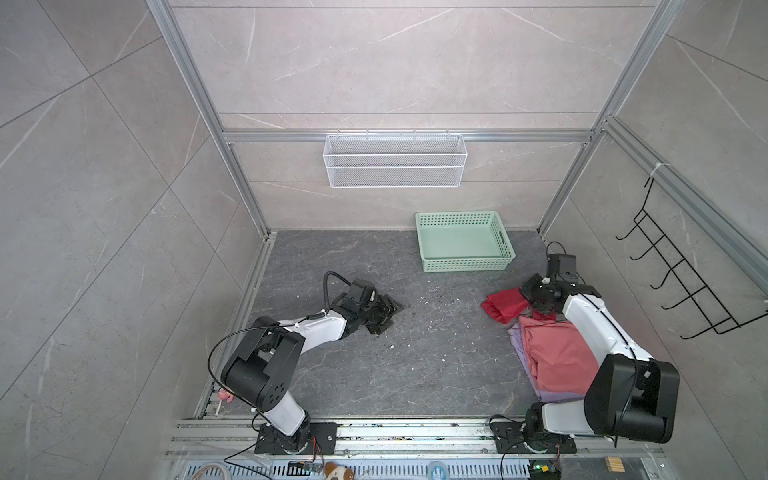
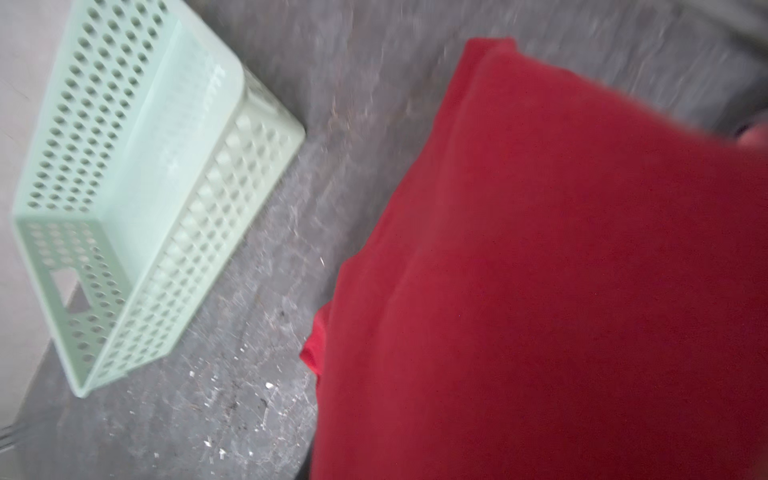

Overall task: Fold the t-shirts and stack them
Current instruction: 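Carry the bundle onto the pink pile with the right gripper while the left releases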

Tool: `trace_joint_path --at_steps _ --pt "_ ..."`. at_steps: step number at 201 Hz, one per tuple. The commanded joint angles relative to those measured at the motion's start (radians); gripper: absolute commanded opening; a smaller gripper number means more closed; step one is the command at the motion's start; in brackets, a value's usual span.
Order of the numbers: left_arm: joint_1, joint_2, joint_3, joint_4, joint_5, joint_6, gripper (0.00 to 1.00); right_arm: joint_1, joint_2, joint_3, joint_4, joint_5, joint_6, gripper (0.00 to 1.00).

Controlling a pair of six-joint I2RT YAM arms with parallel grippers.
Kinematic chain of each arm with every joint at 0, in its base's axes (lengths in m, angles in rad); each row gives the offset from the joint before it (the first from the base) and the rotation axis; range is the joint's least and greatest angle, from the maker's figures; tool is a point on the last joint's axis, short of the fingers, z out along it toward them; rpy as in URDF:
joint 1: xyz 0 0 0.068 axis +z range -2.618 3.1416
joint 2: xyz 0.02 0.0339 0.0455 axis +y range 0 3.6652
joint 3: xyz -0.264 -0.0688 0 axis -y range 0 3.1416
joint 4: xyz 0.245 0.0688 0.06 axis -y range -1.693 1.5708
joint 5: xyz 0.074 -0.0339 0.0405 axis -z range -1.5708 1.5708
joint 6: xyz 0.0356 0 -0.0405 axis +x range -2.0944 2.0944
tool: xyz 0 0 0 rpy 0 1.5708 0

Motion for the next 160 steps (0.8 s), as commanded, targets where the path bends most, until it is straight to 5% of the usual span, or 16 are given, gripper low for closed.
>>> trace_joint_path --at_steps 1,96,160 --pt "0.003 0.008 0.053 -0.009 -0.004 0.043 0.67 -0.055 0.009 0.091 -0.078 -0.074 -0.118 0.0" --pt "0.011 0.13 0.117 0.07 0.075 0.013 0.67 -0.359 -0.15 0.074 -0.243 -0.213 -0.213 0.0" --pt "0.029 0.191 0.124 0.156 0.157 -0.005 0.67 -0.427 -0.169 0.037 -0.256 -0.235 -0.26 0.0"
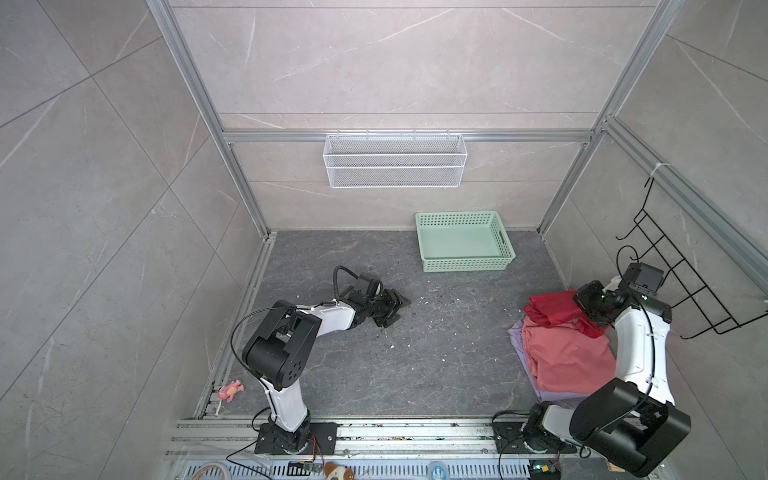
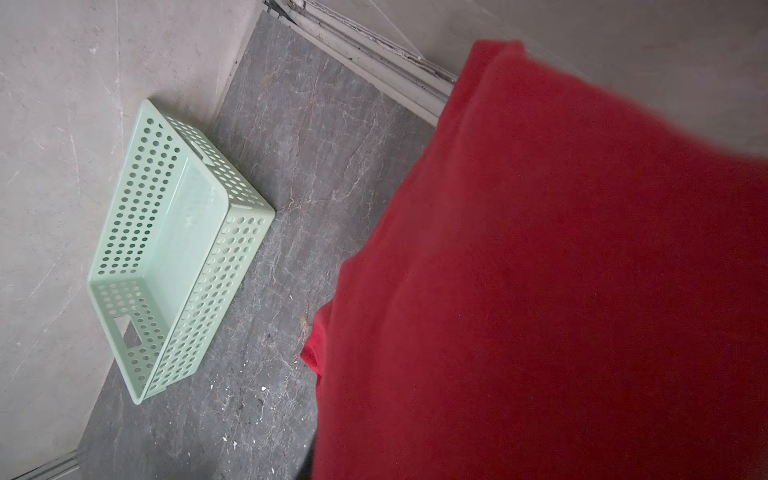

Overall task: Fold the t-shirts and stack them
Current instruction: 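Carry the bundle onto the pink pile with the right gripper while the left releases, then lower the red bundle onto the pile and open the right gripper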

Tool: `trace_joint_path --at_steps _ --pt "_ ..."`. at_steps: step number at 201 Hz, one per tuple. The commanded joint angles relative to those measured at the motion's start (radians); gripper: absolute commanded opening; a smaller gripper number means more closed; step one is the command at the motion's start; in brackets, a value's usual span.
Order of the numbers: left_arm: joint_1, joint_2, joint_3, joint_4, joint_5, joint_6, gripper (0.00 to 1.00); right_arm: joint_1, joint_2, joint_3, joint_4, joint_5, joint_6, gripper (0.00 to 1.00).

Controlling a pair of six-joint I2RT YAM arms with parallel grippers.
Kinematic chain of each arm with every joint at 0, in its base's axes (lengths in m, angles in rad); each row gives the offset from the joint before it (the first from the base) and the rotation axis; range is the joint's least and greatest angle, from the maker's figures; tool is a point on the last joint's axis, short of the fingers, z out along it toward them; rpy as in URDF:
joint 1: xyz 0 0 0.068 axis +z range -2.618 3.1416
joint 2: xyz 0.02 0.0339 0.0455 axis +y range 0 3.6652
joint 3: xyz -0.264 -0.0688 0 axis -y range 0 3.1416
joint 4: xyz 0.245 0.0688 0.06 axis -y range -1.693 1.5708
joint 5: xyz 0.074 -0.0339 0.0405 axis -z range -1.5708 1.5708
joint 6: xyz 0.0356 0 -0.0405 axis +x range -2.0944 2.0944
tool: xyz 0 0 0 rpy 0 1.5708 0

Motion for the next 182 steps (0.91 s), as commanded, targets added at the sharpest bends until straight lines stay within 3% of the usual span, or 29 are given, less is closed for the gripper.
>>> trace_joint_path --at_steps 1,87,116,141,151,165,182 --pt "0.016 0.02 0.022 0.061 0.059 -0.007 0.67 -0.009 -0.017 -0.029 -0.01 -0.022 -0.04 0.0" --pt "0.049 0.035 -0.002 0.134 0.102 -0.032 0.67 -0.023 -0.023 -0.077 -0.092 0.101 -0.071 0.0" --pt "0.061 0.05 -0.001 0.179 0.127 -0.051 0.67 -0.035 -0.057 -0.122 -0.121 0.205 -0.033 0.0" --pt "0.071 0.056 -0.013 0.225 0.139 -0.071 0.67 -0.043 -0.063 -0.139 -0.146 0.231 -0.02 0.22" --pt "0.074 0.059 -0.018 0.242 0.144 -0.077 0.67 -0.045 -0.057 -0.145 -0.156 0.254 -0.003 0.27" --pt "0.077 0.062 -0.026 0.259 0.15 -0.084 0.67 -0.054 -0.068 -0.162 -0.16 0.289 0.027 0.5" --pt "0.082 0.063 -0.035 0.268 0.153 -0.085 0.67 -0.073 -0.078 -0.167 -0.173 0.313 0.052 0.55"
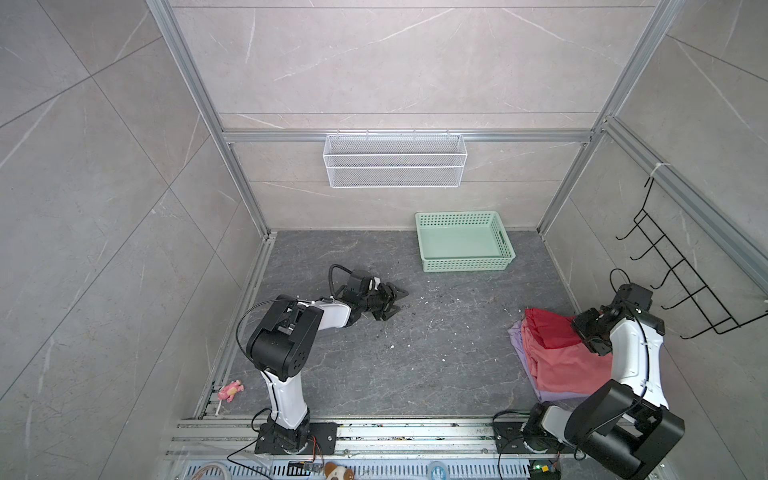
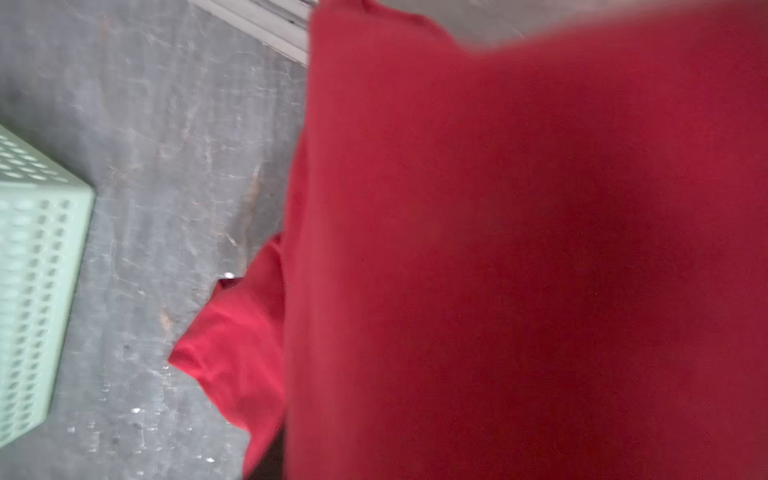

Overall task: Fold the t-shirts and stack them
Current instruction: 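Lower the red bundle onto the pile and open the right gripper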

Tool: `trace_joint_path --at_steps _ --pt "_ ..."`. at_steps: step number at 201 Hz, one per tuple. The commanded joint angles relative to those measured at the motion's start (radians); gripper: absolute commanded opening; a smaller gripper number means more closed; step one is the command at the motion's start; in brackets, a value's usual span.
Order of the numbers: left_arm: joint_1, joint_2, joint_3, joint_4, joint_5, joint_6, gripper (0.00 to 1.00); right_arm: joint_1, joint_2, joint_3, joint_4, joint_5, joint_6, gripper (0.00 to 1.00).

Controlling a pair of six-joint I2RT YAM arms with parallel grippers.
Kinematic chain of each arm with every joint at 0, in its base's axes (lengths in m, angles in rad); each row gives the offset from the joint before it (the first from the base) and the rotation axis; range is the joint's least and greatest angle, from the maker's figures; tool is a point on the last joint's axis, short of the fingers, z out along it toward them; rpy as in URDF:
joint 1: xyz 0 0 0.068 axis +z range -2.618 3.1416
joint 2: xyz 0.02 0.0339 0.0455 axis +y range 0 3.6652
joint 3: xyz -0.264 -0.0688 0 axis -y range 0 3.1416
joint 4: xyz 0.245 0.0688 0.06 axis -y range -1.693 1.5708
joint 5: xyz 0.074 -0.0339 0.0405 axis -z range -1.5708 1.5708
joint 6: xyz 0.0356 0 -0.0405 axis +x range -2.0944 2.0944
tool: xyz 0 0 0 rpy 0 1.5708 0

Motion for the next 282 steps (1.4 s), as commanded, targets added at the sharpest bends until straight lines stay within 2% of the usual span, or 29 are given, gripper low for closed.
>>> trace_joint_path --at_steps 1,12,20,68,90,112,142,177,192,213,230,250,282 --pt "0.01 0.012 -0.017 0.069 0.038 -0.018 0.67 -0.024 -0.031 -0.017 -0.051 0.077 0.049 0.55" --pt "0.012 0.013 -0.024 0.084 0.039 -0.026 0.67 -0.037 -0.04 -0.017 -0.062 0.093 0.068 0.65" --pt "0.014 0.012 -0.028 0.091 0.042 -0.029 0.67 -0.044 -0.051 -0.015 -0.069 0.106 0.077 0.66" --pt "0.018 0.018 -0.03 0.106 0.046 -0.035 0.67 -0.051 -0.17 0.018 -0.102 0.092 0.071 0.59" --pt "0.017 0.023 -0.028 0.112 0.047 -0.038 0.67 -0.05 -0.241 0.031 -0.111 0.038 0.077 0.53" --pt "0.017 0.023 -0.028 0.111 0.046 -0.037 0.67 -0.044 -0.289 -0.021 -0.032 -0.086 0.108 0.49" --pt "0.017 0.009 -0.032 0.112 0.042 -0.036 0.67 -0.019 -0.24 -0.106 0.1 -0.199 0.13 0.46" --pt "0.017 -0.039 -0.031 0.062 0.025 0.019 0.67 0.035 -0.165 -0.19 0.211 -0.176 0.118 0.45" --pt "0.017 -0.073 -0.028 -0.004 -0.002 0.063 0.67 0.039 -0.169 -0.215 0.195 -0.109 0.117 0.45" --pt "0.017 -0.12 -0.018 -0.104 -0.048 0.121 0.67 0.041 -0.235 -0.25 0.145 0.059 0.126 0.46" --pt "0.018 -0.143 -0.004 -0.166 -0.077 0.15 0.67 0.04 -0.229 -0.264 0.138 0.107 0.123 0.47" --pt "0.018 -0.16 0.017 -0.211 -0.094 0.181 0.67 0.041 -0.203 -0.26 0.141 0.074 0.104 0.48" --pt "0.019 -0.221 0.059 -0.319 -0.169 0.277 0.69 0.042 -0.335 -0.242 0.226 -0.101 0.072 0.59"
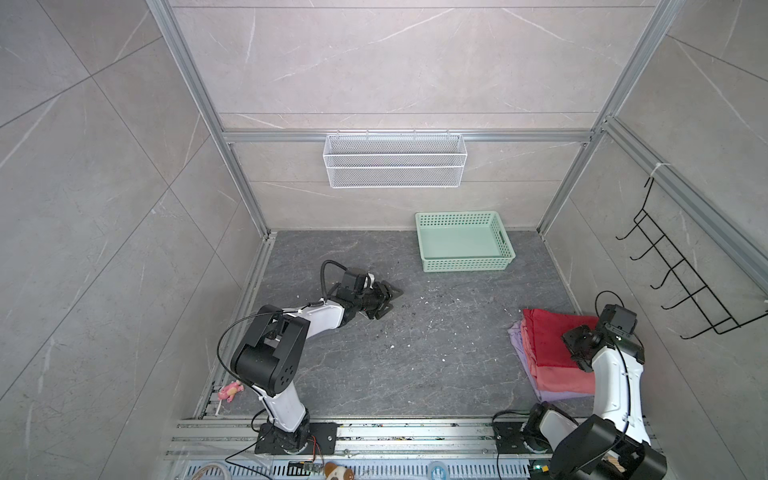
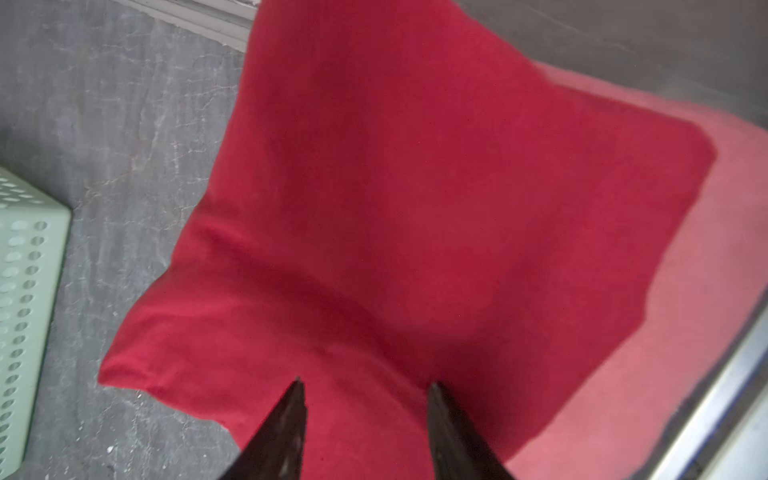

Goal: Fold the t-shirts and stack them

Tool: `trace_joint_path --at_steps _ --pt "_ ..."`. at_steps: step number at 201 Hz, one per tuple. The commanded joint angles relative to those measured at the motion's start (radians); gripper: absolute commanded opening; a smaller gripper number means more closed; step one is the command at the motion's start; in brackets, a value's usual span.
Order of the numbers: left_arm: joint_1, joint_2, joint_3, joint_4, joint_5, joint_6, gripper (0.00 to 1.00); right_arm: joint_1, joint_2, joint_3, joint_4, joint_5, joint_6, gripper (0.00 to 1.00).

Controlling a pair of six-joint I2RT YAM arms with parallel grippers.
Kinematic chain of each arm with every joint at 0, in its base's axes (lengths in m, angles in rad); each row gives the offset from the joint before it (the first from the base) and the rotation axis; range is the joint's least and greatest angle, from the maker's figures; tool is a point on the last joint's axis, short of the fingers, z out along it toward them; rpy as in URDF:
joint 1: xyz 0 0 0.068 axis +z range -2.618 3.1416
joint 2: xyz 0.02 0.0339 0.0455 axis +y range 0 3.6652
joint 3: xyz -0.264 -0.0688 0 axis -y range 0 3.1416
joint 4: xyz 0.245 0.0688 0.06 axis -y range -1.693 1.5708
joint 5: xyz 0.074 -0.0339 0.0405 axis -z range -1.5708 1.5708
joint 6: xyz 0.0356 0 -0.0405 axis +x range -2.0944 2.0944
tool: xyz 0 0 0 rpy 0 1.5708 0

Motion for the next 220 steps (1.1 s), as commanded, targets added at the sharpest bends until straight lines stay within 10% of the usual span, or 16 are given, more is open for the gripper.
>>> trace_joint_path --at_steps 1,47,89,148,220 --pt "0.005 -0.086 0.059 -0.117 -0.074 0.124 0.69 0.004 -0.088 0.027 0.053 -0.112 -0.033 0.59" --pt "0.008 -0.243 0.144 -0.352 -0.325 0.332 0.8 0.157 -0.033 0.174 0.096 -0.247 -0.053 0.63" --pt "0.021 -0.416 0.153 -0.459 -0.624 0.509 0.95 0.447 0.028 0.253 0.239 -0.139 -0.064 0.99" --pt "0.14 -0.599 0.038 -0.394 -0.845 0.694 1.0 0.723 0.146 0.214 0.494 0.172 -0.258 0.99" --pt "0.312 -0.672 -0.285 -0.008 -0.989 0.964 1.0 0.766 0.104 -0.002 0.715 0.378 -0.375 0.99"
